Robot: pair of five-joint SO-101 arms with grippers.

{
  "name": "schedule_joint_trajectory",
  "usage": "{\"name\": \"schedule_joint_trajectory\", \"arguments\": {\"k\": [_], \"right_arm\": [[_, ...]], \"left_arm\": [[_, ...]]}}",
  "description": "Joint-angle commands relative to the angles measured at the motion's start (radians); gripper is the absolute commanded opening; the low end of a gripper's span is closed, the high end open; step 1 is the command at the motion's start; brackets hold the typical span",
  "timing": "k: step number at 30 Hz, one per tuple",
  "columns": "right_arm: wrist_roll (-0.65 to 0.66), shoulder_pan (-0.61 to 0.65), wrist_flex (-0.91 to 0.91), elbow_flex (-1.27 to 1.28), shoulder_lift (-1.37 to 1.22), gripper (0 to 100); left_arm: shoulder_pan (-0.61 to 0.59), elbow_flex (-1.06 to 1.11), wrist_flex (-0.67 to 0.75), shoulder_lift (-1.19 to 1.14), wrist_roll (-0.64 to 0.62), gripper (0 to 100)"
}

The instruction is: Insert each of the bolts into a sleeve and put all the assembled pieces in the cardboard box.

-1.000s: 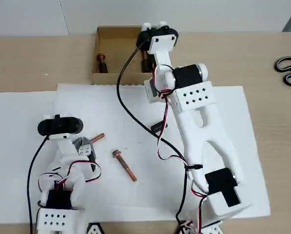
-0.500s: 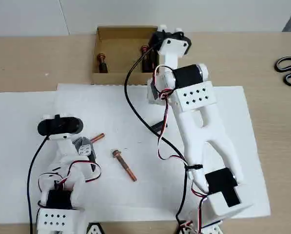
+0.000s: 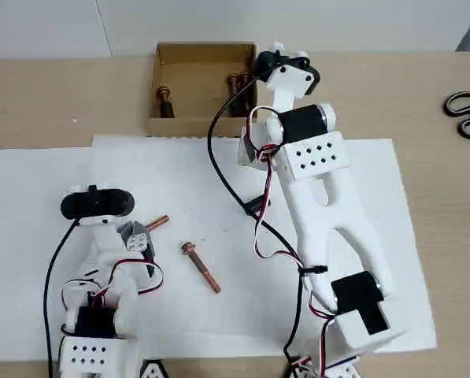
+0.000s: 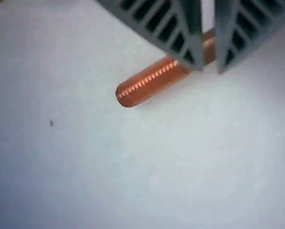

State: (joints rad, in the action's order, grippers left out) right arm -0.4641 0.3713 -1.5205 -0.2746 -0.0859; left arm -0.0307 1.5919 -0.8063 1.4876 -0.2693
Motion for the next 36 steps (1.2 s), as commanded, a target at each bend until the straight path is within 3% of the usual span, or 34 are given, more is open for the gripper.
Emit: {"name": "schedule_joint_trajectory", "arguments": {"k": [1, 6, 30, 36], "right_arm": [[-0.011, -0.004, 0.013, -0.006, -0.018, 12.1], [-0.087, 0.001, 0.010, -0.006, -0.051, 12.2], [-0.190, 0.085, -0.008, -0.006, -0.209, 12.4], [-0.193, 0.084, -0.064, -0.006, -0.228, 26.4]], "left_arm": [[-0.002, -0.008, -0.003, 0.008, -0.006, 1], [-0.002, -0.008, -0.003, 0.008, -0.006, 1], [0.003, -0.008, -0.003, 0.008, -0.005, 1], [0.003, -0.008, -0.003, 0.008, -0.005, 1]]}}
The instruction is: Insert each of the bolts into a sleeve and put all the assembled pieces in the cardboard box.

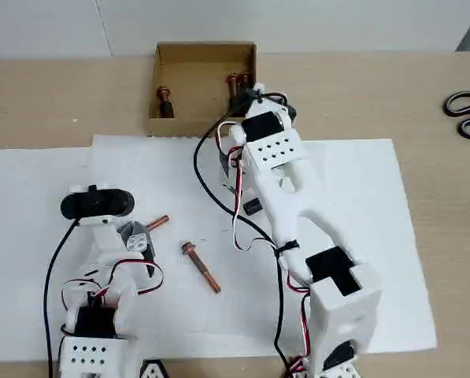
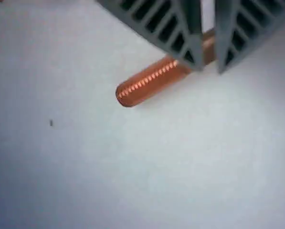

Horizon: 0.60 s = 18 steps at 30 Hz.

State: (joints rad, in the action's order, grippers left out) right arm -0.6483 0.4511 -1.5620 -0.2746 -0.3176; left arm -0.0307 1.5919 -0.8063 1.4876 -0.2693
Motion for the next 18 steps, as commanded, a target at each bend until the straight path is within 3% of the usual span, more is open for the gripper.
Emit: {"name": "schedule_joint_trajectory", "arguments": {"k": [1, 11, 18], "right_arm": [[-0.009, 0.004, -0.028, -0.006, 0.001, 28.4], [-0.011, 0.004, -0.024, -0.012, -0.090, 25.6], [-0.005, -0.001, 0.088, -0.012, -0.140, 25.6]], "left_arm": [[0.003, -0.008, -0.003, 0.008, -0.005, 1], [0.003, -0.008, -0.003, 0.008, -0.005, 1], [0.003, -0.008, -0.003, 0.008, -0.005, 1]]}}
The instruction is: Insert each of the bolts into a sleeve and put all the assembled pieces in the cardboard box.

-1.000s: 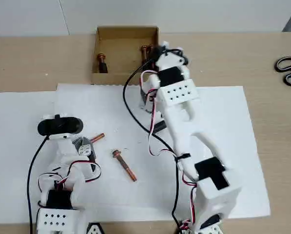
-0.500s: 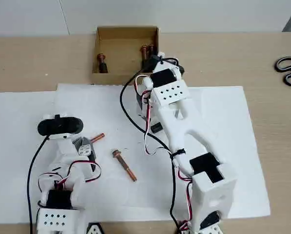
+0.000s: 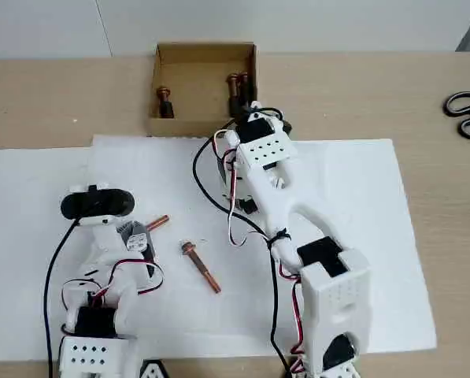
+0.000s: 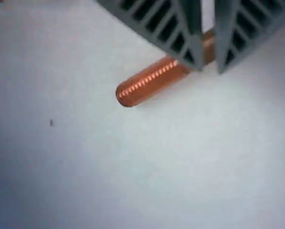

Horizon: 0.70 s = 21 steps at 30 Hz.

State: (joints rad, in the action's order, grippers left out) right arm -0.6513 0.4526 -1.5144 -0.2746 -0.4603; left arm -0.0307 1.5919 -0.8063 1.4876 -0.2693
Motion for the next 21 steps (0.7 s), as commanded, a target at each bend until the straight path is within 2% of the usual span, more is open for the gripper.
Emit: {"name": "schedule_joint_trajectory", "arguments": {"k": [1, 21], "right_arm": [[0.000, -0.002, 0.056, -0.012, 0.002, 25.6], [-0.005, -0.002, 0.070, -0.029, -0.074, 25.2]], "left_arm": [[0.003, -0.008, -0.003, 0.008, -0.005, 1], [0.003, -0.008, -0.003, 0.008, -0.005, 1]]}}
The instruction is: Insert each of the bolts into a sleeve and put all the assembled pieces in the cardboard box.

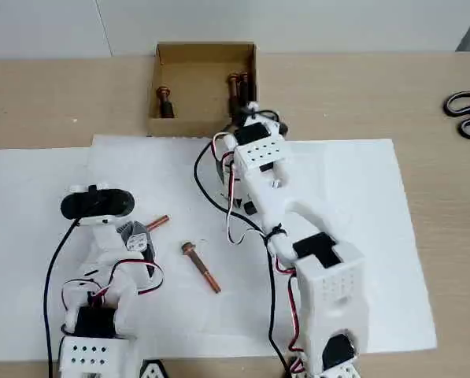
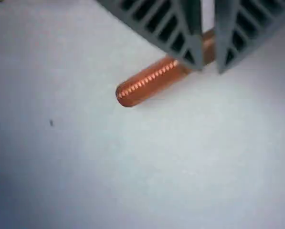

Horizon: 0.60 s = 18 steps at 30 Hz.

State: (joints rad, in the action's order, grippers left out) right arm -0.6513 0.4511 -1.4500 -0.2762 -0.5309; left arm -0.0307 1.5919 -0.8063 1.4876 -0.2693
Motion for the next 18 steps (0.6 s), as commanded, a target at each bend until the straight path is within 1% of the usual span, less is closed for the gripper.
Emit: {"name": "schedule_joint_trajectory", "arguments": {"k": [1, 3, 6, 9, 18], "right_arm": [[-0.005, -0.001, 0.010, -0.031, -0.007, 24.1], [-0.005, -0.001, 0.013, -0.031, -0.008, 19.2], [-0.005, -0.001, 0.010, -0.031, -0.008, 9.0], [0.000, -0.002, 0.004, -0.032, -0.007, 2.0], [0.002, -0.001, -0.002, -0.046, 0.001, 1.1]], "left_arm": [[0.003, -0.008, -0.003, 0.008, -0.005, 1], [0.003, -0.008, -0.003, 0.008, -0.005, 1], [0.003, -0.008, -0.003, 0.008, -0.005, 1], [0.003, -0.008, -0.003, 0.008, -0.005, 1], [0.003, -0.008, -0.003, 0.008, -0.005, 1]]}}
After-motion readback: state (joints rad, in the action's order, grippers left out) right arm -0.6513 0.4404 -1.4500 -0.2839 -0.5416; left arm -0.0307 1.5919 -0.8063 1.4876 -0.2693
